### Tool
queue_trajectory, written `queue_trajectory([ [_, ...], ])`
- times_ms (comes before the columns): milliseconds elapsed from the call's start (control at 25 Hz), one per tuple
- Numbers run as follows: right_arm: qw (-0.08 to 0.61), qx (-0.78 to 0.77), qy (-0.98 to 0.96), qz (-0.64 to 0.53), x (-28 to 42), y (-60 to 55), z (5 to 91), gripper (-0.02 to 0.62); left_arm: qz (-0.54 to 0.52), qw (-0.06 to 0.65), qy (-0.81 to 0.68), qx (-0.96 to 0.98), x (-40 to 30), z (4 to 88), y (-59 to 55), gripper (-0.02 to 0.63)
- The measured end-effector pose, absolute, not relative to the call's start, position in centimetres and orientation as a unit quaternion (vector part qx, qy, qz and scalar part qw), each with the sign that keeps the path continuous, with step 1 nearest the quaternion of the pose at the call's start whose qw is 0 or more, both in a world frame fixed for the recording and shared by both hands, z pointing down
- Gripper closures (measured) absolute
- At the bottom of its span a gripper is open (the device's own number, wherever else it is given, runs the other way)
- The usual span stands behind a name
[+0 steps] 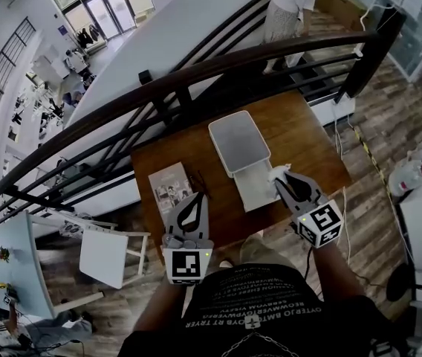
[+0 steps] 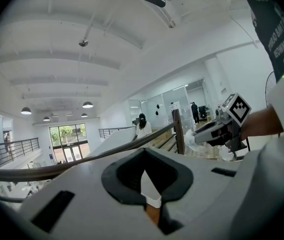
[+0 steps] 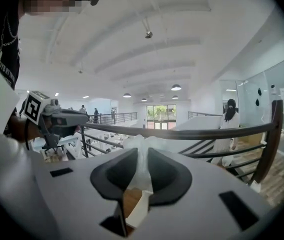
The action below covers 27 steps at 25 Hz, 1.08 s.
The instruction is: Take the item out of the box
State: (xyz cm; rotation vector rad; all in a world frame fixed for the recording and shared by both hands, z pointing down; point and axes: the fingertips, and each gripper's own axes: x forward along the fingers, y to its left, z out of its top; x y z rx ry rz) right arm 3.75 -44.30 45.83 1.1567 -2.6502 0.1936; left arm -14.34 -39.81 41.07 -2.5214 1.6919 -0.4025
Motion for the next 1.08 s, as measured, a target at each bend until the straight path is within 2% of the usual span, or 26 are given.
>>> queue_trajectory([
  [320, 0.103, 0.397, -0.912, 0.016, 3.3, -41.8, 41.3, 0.534, -0.113, 0.038, 0.554, -0.824, -14.9, 40.4, -38.1, 0.601],
  [480, 0.106, 0.398, -0.911, 0.011, 2.6, -40.9, 41.4, 0.534, -0.084, 0.027, 0.558, -0.825, -15.9, 40.6, -37.3, 0.601],
  [1080, 0.111, 0.398, -0.911, 0.017, 1.0, -40.0, 42.5, 0.534, -0.091, 0.022, 0.567, -0.818, -18.5, 41.5, -36.1, 0.601],
])
